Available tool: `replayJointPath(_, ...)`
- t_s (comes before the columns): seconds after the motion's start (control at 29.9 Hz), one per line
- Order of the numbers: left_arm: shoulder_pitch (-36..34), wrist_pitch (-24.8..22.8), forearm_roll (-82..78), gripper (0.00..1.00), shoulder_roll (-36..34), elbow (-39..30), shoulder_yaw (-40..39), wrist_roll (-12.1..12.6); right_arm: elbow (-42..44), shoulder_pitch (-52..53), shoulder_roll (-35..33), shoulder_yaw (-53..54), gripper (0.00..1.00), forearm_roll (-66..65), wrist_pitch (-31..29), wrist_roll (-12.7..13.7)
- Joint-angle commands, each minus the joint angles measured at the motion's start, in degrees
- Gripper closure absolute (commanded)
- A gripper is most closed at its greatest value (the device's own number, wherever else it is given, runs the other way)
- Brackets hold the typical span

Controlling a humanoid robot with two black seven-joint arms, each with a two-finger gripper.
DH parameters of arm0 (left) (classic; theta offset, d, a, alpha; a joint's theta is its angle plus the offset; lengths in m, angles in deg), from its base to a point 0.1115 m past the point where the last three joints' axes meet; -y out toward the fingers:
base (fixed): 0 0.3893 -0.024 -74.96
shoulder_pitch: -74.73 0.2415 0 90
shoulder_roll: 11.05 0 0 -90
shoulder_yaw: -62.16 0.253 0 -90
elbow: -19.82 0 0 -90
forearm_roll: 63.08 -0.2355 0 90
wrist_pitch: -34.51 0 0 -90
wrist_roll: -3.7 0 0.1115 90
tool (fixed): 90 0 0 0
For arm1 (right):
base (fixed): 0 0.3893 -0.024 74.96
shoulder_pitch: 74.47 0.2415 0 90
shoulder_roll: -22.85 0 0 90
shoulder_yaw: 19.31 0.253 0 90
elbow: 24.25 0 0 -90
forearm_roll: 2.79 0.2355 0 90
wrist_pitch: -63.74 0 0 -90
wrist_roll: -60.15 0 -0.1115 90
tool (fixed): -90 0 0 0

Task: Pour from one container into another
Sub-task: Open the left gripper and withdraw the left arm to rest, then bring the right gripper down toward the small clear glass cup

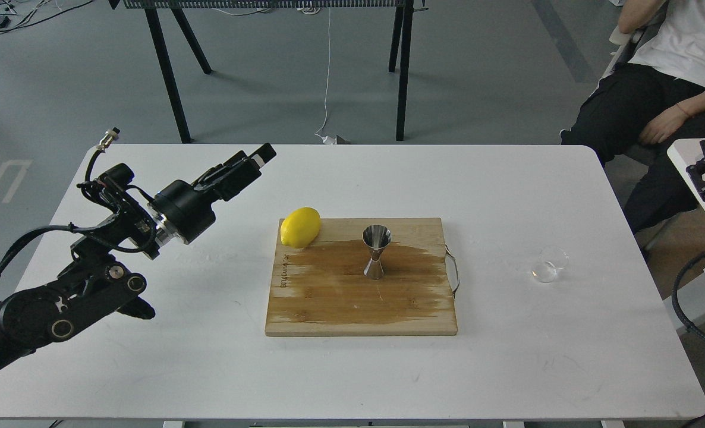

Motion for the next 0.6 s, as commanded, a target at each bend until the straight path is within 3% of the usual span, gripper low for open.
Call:
replayJointPath(0.0, 0.2, -8.8, 18.3, 0.0, 0.8, 1.1, -7.8, -0.3, -2.0, -2.2, 0.3, 0.2, 0.0, 4.2, 0.0, 0.5)
replayJointPath(0.2, -2.8, -21.5, 35.2, 0.0, 1.3, 15.2, -19.7, -0.3, -14.7, -10.1, -0.7, 1.5, 0.0, 11.1, 0.0, 0.4)
replayJointPath(0.37, -5.1, -30.7, 51.5, 0.0, 2.5, 23.7, -21.5, -0.3, -19.0, -14.8, -0.7, 2.3, 0.0, 11.5, 0.0, 0.2)
replayJointPath(0.47, -5.0, -36.2, 59.3, 0.0, 3.0, 27.4, -21.4, 3.6, -23.4, -19.3, -0.2, 3.2, 0.01, 11.8, 0.0, -0.4)
replayJointPath(0.57, -5.3, -37.8, 61.1, 0.0, 5.6, 30.3, -21.6, 7.2, -29.6, -24.9, 0.5, 4.7, 0.01, 11.7, 0.0, -0.8)
